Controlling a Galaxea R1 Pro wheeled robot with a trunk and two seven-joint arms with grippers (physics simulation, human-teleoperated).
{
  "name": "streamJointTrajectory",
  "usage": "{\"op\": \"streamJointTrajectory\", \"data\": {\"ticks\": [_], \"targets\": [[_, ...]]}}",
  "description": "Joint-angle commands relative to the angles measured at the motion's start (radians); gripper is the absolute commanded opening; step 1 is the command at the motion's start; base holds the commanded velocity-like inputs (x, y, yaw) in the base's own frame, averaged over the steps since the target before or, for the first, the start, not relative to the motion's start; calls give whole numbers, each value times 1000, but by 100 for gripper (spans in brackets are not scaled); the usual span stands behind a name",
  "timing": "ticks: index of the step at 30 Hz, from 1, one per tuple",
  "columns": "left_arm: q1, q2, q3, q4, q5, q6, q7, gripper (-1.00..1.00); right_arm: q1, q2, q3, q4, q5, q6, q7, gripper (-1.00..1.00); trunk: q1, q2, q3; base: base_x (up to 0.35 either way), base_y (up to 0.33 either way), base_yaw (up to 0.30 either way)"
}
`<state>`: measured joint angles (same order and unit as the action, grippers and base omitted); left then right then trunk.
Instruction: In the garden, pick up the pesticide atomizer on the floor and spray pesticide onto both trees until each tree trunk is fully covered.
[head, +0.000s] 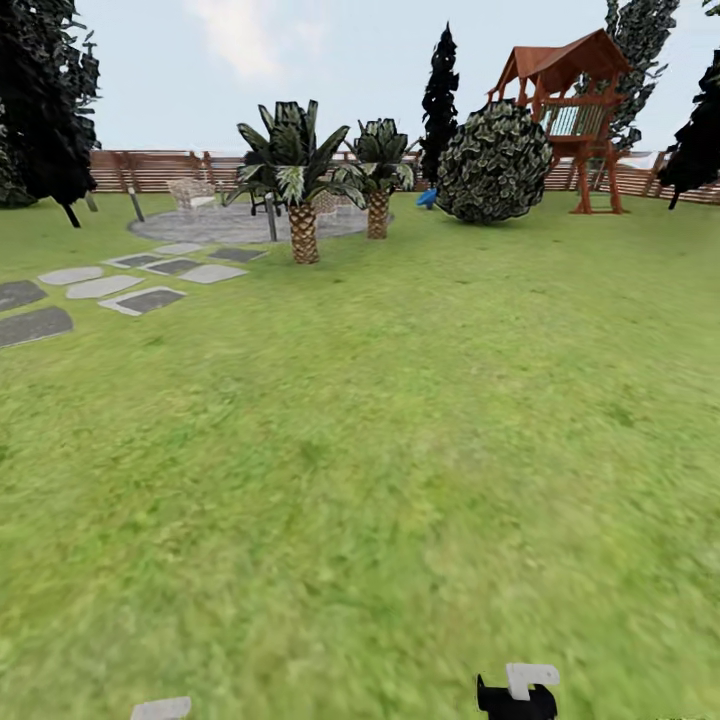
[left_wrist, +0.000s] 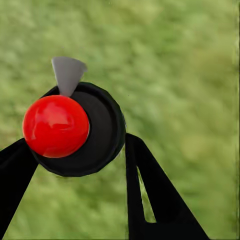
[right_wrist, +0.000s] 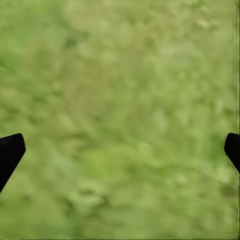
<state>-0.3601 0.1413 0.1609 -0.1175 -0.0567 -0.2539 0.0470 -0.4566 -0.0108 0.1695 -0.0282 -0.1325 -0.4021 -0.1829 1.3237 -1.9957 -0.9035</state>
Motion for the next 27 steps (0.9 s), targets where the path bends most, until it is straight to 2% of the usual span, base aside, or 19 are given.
{"op": "streamJointTrajectory", "data": {"ticks": [1, 27], "targets": [[-1, 0, 5, 1, -6, -4, 2, -100, -1, 0, 9, 1, -10, -3, -1, 100, 0, 0, -1, 268, -157, -295], [-1, 7, 6, 2, -7, -4, 2, -100, -1, 2, 9, 0, -10, -3, -1, 100, 0, 0, -1, 273, -160, -295]]}}
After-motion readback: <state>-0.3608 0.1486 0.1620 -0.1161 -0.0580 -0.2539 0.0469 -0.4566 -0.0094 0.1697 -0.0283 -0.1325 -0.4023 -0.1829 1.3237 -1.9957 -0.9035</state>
